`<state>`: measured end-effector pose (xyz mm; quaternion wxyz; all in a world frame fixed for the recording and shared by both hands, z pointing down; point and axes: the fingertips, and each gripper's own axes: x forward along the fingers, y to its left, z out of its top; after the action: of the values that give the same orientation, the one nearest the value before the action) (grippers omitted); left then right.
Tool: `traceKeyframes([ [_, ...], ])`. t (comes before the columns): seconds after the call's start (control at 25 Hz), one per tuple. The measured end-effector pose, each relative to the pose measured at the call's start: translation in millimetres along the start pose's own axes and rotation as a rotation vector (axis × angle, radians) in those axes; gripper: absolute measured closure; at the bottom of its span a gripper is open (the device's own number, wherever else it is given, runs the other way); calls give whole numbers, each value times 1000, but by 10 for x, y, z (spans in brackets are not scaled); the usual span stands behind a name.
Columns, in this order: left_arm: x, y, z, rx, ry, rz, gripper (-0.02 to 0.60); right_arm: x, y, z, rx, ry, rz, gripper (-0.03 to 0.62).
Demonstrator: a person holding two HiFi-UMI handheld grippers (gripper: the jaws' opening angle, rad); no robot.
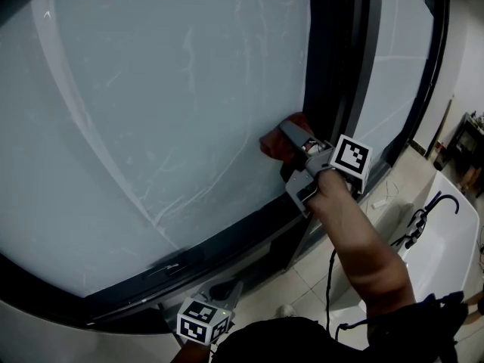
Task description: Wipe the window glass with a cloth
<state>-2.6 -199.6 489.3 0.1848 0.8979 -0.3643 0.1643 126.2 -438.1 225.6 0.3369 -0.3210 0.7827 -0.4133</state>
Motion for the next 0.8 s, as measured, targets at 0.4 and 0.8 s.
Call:
traceKeyframes([
  [0.4,-37,33,-12,-14,1,10,565,176,606,276,-63,-36,130,484],
  [0.8,-8,23,-10,-9,6,9,565,211,1010,462,-122,-75,250,485],
])
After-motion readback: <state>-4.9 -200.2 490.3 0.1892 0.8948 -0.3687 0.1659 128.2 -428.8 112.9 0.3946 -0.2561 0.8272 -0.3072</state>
